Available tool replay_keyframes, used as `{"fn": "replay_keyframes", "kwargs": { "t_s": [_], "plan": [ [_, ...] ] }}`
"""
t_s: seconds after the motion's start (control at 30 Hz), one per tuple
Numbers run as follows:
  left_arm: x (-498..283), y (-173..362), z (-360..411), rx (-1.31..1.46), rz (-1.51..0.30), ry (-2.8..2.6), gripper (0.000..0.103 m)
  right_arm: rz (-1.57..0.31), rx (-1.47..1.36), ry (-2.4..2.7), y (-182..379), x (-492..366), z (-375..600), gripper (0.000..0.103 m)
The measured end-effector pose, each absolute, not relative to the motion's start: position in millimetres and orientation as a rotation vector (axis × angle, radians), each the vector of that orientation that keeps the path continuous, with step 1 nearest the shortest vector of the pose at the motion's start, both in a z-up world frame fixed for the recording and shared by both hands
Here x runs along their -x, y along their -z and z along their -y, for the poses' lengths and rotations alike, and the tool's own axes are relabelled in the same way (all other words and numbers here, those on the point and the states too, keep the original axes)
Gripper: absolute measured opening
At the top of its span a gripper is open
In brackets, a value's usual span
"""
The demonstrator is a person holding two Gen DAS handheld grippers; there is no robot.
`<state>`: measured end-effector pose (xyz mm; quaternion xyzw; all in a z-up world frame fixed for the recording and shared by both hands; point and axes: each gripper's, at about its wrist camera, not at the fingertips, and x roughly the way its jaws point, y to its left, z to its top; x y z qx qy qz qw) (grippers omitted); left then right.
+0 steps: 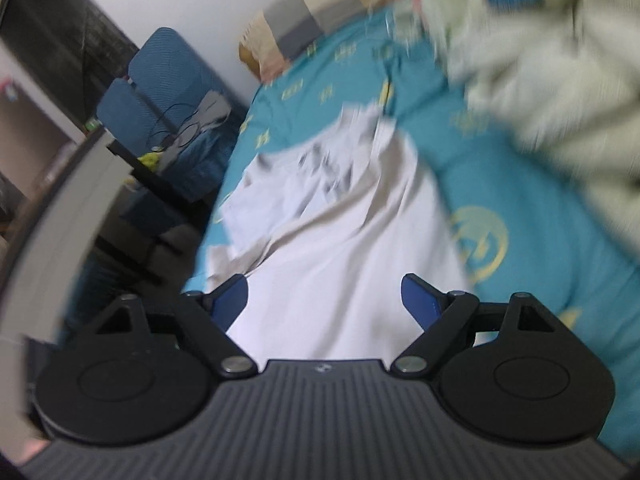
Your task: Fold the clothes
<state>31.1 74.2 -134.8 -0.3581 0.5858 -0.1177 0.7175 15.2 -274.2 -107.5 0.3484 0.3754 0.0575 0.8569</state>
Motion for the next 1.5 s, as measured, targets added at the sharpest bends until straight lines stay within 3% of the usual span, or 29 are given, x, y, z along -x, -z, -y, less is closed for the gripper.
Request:
{"fn": "replay_keyframes", "kwargs": {
  "t_s": [0.27, 0.37, 0.53, 0.7, 0.77, 0.83, 0.97, 1.27, 1.5],
  "plan": [
    [-35.5, 166.5, -86.2, 0.966, -1.295, 0.142, 0.093, -1.070, -1.175, -0.135, 182.3, -13.3, 259.9, 0.085],
    [-36.8, 166.6, -91.6, 0.988, -1.242, 0.108, 0.083, -1.089, -1.199, -0.037, 194.2, -9.2, 260.6, 0.085],
    [-39.3, 168.3, -99.4, 1.006, -1.200, 0.063, 0.057, -0.993, -1.294, 0.075, 207.3, -5.1, 282.4, 0.082],
    [-43.2, 165.5, -99.2, 1.002, -1.175, 0.024, 0.033, -0.943, -1.283, 0.152, 209.3, -3.1, 289.3, 0.056],
    [-44.8, 162.0, -99.0, 0.988, -1.160, 0.021, 0.025, -0.933, -1.265, 0.178, 210.0, -2.5, 290.9, 0.034],
    [-43.9, 155.8, -99.0, 0.972, -1.136, 0.034, 0.012, -0.919, -1.235, 0.178, 206.6, -2.9, 290.7, 0.024],
    [-42.7, 133.3, -95.6, 0.933, -1.056, 0.079, 0.009, -0.864, -1.182, 0.154, 192.0, -1.5, 290.1, 0.016],
    [-20.1, 57.1, -106.2, 0.983, -0.962, 0.116, 0.006, -0.703, -1.182, 0.090, 126.9, 18.6, 293.0, 0.014],
    [47.6, 6.8, -117.4, 1.012, -0.938, 0.144, 0.006, -0.663, -1.167, 0.073, 83.0, 60.2, 289.7, 0.014]
  ]
}}
